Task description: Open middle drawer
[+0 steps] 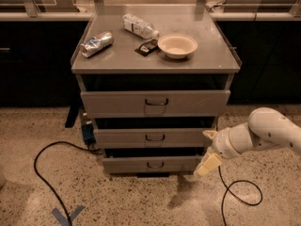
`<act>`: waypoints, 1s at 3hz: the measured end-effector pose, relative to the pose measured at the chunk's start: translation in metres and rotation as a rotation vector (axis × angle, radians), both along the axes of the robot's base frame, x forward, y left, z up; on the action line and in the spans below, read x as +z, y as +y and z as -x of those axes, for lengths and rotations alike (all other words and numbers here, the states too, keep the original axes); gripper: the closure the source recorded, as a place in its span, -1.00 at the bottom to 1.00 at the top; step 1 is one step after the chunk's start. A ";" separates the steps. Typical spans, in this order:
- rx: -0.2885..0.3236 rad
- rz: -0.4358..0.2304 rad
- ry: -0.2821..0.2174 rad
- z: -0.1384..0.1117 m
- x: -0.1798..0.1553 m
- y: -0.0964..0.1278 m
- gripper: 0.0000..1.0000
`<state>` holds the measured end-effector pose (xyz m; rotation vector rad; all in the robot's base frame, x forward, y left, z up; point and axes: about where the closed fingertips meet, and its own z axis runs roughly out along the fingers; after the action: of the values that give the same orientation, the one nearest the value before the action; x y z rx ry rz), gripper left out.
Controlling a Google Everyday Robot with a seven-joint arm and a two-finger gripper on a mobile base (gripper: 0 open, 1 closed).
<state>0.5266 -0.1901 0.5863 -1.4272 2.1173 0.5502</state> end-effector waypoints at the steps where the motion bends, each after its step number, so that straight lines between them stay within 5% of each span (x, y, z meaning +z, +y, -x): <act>1: -0.006 -0.027 -0.039 -0.017 -0.013 0.011 -1.00; 3: -0.063 -0.096 -0.084 -0.050 -0.044 0.027 -1.00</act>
Offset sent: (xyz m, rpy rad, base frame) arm 0.0587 0.0256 -0.0407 0.1142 -0.1273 -0.0872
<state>0.5763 -0.1631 0.5420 -1.3034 2.0348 0.5496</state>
